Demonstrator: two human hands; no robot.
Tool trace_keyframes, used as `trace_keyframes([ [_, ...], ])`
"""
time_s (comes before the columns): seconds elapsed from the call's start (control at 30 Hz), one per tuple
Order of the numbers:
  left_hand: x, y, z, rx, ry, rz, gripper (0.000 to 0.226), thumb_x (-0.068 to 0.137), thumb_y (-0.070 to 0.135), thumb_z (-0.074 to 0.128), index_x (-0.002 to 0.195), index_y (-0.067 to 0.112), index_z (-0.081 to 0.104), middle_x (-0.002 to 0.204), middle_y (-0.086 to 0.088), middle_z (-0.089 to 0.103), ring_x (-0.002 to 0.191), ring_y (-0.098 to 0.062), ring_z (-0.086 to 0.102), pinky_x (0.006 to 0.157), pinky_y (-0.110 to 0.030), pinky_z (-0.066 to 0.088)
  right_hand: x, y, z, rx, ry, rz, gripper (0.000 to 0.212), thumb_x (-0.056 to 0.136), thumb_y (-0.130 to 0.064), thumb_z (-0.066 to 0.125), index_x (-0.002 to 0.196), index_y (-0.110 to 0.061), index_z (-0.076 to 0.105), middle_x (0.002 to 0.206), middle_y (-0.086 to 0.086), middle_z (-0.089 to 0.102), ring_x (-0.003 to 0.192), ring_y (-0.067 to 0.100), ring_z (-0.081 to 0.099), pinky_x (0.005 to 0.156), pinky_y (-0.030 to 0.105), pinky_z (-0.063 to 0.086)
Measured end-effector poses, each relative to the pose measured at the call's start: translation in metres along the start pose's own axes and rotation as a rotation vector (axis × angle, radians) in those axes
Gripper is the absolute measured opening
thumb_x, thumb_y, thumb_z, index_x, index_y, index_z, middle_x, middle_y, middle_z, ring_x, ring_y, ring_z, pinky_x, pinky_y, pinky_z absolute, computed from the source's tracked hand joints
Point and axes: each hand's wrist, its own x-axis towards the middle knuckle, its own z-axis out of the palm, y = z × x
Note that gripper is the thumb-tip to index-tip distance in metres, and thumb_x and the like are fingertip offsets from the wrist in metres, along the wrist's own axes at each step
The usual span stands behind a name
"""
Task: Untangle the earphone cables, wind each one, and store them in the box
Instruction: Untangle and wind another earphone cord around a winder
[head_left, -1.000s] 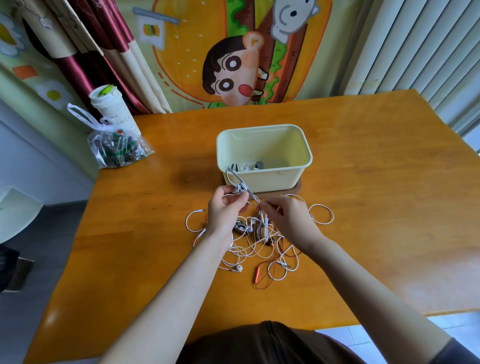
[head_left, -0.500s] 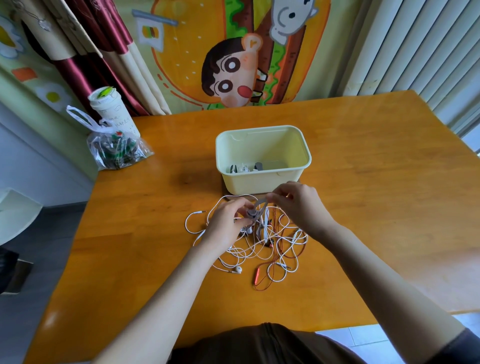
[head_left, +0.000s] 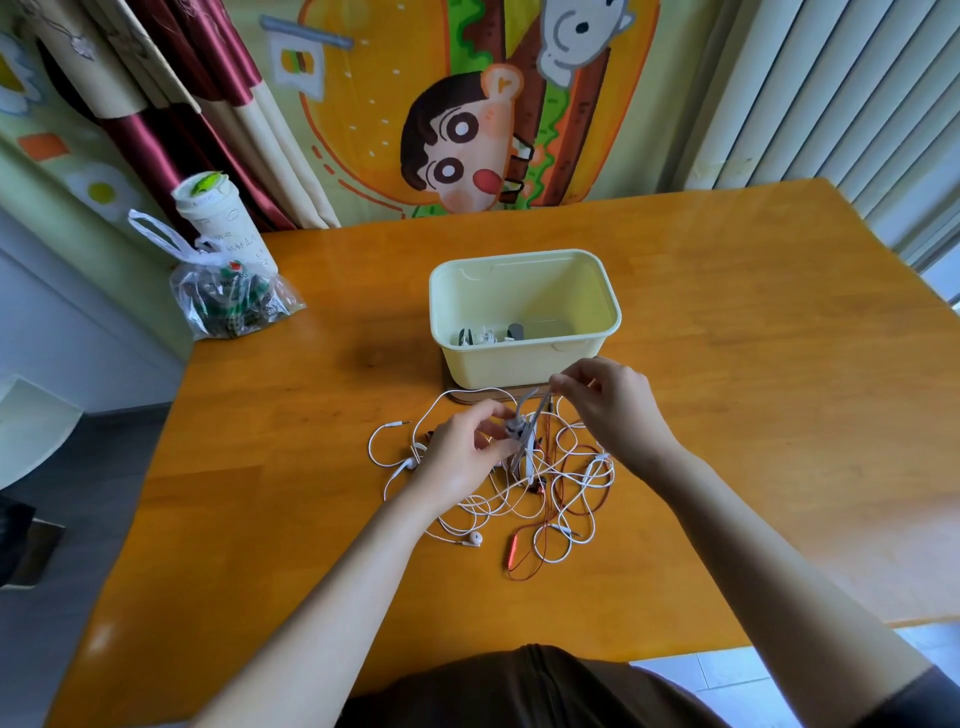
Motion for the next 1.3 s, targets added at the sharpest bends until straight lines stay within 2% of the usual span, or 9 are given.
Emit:
trace_keyframes([
  [0.17,-0.003,-0.003,-0.003,-0.045,-0.102,0.036,0.024,0.088,0.011,0.065,0.107,0.025,0.058,0.092,0.011,0.062,0.087,-0.012,0.061,0.079,-0.025,0.052,-0.002,0.006,0.005,0.003,-0.048,0.024,0.018,0.090,-0.026,0.061,0.084,-0.011,0.070,0.079,-0.002,0.062,0.068,0.006,0.052,0.058,0.014,0.038],
  [0.27,-0.005,0.002,-0.004,-0.205,-0.116,0.068,0.025,0.088,0.010,0.065,0.101,0.029,0.057,0.089,0.014,0.063,0.086,-0.004,0.060,0.081,-0.019,0.048,-0.004,0.008,0.006,0.067,-0.084,0.066,0.018,0.091,-0.025,0.060,0.080,-0.014,0.067,0.067,-0.009,0.056,0.057,0.004,0.048,0.050,0.012,0.035],
  [0.43,-0.004,0.015,0.003,-0.639,-0.028,0.016,0.025,0.091,0.004,0.058,0.107,0.023,0.057,0.100,-0.003,0.065,0.095,-0.013,0.063,0.082,-0.025,0.053,-0.015,0.004,0.016,0.275,-0.122,0.152,0.033,0.095,-0.024,0.053,0.062,-0.025,0.054,0.046,-0.013,0.045,0.043,0.001,0.037,0.046,0.014,0.027],
  [0.53,0.000,0.021,0.007,-0.832,0.031,-0.042,0.022,0.092,0.001,0.054,0.108,0.016,0.056,0.101,-0.010,0.066,0.094,-0.020,0.065,0.084,-0.033,0.054,-0.026,-0.001,0.029,0.311,-0.128,0.151,0.036,0.098,-0.021,0.048,0.062,-0.024,0.053,0.047,-0.011,0.043,0.043,0.003,0.033,0.046,0.018,0.025],
  [0.67,0.005,0.018,0.009,-0.950,0.136,-0.140,0.016,0.091,0.004,0.057,0.106,0.009,0.056,0.099,-0.012,0.065,0.086,-0.021,0.068,0.079,-0.030,0.054,-0.035,-0.005,0.036,0.281,-0.126,0.123,0.027,0.098,-0.015,0.047,0.078,-0.007,0.062,0.054,-0.008,0.042,0.043,0.004,0.035,0.044,0.014,0.025],
  [0.8,0.009,0.018,0.010,-0.981,0.216,-0.192,0.017,0.091,0.003,0.058,0.108,0.005,0.054,0.093,-0.009,0.063,0.081,-0.021,0.064,0.074,-0.028,0.053,-0.035,-0.010,0.034,0.163,-0.108,0.050,0.027,0.098,-0.013,0.047,0.072,-0.018,0.053,0.059,-0.011,0.042,0.050,0.005,0.037,0.050,0.016,0.028],
  [0.97,0.013,0.018,0.007,-0.836,0.334,-0.208,0.014,0.090,0.004,0.061,0.100,0.010,0.054,0.086,-0.003,0.063,0.079,-0.016,0.062,0.071,-0.024,0.054,-0.033,-0.012,0.033,0.064,-0.130,0.003,0.024,0.097,-0.016,0.049,0.082,-0.007,0.065,0.063,-0.005,0.049,0.053,0.007,0.041,0.053,0.016,0.029],
  [1.1,0.012,0.008,0.006,-0.366,0.420,-0.047,0.017,0.084,0.005,0.069,0.094,0.011,0.057,0.081,0.002,0.066,0.074,-0.006,0.062,0.069,-0.019,0.051,-0.031,-0.015,0.028,0.062,-0.109,-0.007,0.022,0.093,-0.023,0.058,0.081,-0.008,0.069,0.053,-0.014,0.046,0.057,0.000,0.049,0.052,0.011,0.034],
  [1.3,0.005,-0.006,0.005,0.137,0.213,0.134,0.017,0.083,0.000,0.068,0.096,0.012,0.064,0.095,0.001,0.060,0.083,-0.013,0.057,0.070,-0.020,0.046,-0.020,-0.016,0.010,0.007,-0.099,-0.052,0.008,0.085,-0.020,0.068,0.080,-0.014,0.070,0.063,-0.023,0.052,0.060,-0.006,0.053,0.056,0.008,0.038],
])
